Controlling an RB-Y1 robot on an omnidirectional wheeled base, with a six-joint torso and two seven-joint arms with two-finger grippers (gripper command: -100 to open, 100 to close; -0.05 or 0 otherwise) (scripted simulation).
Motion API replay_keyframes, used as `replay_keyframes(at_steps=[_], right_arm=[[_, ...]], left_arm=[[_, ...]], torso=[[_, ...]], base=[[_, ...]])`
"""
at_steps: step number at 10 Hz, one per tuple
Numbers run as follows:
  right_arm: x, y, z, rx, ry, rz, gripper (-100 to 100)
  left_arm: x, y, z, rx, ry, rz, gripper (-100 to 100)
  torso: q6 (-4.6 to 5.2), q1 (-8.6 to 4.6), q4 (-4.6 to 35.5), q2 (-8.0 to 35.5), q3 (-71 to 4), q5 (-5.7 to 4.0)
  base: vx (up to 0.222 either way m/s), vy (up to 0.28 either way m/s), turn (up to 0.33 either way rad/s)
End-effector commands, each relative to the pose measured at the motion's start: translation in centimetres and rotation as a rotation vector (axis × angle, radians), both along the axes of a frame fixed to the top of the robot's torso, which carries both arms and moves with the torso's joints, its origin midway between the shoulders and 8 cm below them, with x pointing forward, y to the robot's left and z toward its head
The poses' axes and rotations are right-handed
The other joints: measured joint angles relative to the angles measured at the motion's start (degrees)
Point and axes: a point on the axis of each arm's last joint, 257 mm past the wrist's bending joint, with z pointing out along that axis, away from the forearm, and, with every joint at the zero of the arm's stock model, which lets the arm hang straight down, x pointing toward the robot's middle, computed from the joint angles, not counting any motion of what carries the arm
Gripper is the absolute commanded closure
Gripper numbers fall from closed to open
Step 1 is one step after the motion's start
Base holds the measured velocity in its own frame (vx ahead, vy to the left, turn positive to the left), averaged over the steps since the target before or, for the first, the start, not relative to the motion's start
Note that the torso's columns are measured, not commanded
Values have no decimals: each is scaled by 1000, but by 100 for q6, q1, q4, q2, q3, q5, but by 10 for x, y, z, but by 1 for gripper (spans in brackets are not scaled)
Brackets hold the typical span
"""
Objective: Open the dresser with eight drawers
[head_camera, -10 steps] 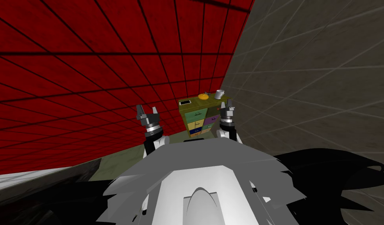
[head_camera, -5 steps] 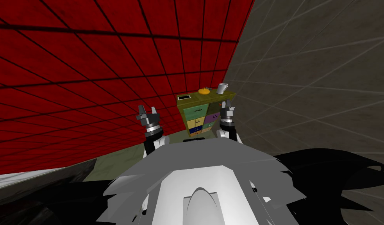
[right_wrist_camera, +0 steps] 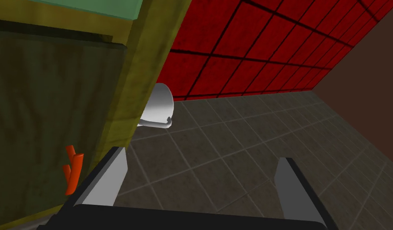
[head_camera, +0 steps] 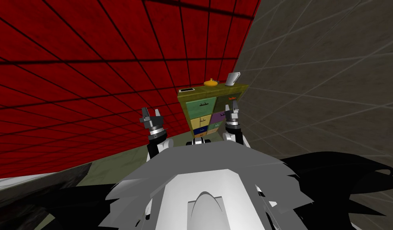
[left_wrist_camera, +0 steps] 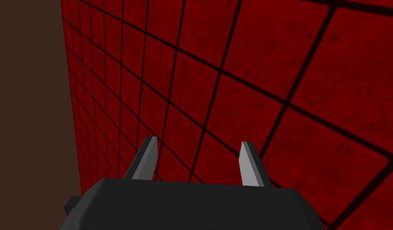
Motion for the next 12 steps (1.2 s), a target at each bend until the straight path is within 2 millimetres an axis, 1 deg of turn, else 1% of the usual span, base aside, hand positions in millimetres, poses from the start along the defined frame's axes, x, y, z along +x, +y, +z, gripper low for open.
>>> replay_keyframes(at_steps=[1,6,9,10,12], right_arm=[[4,4,-3,-125,22,-37,-100],[13,5,-11,-417,55,-173,-100],[18,2,-15,-609,67,-278,-100],[18,3,-15,-620,67,-285,-100],[22,-1,-19,-755,72,-364,-100]], left_arm=[[0,0,0,0,0,0,0],[0,0,0,0,0,0,0],[0,0,0,0,0,0,0],[0,0,0,0,0,0,0],[0,0,0,0,0,0,0]], torso=[[0,0,16,12,-27,0],[0,-9,23,20,-32,-3],[0,-10,22,16,-34,-3],[0,-9,22,17,-33,-3],[0,-17,24,22,-31,-6]], base=[[-4,69,-1],[-4,81,-2],[-4,97,-2],[-10,74,-3],[-15,77,-1]])
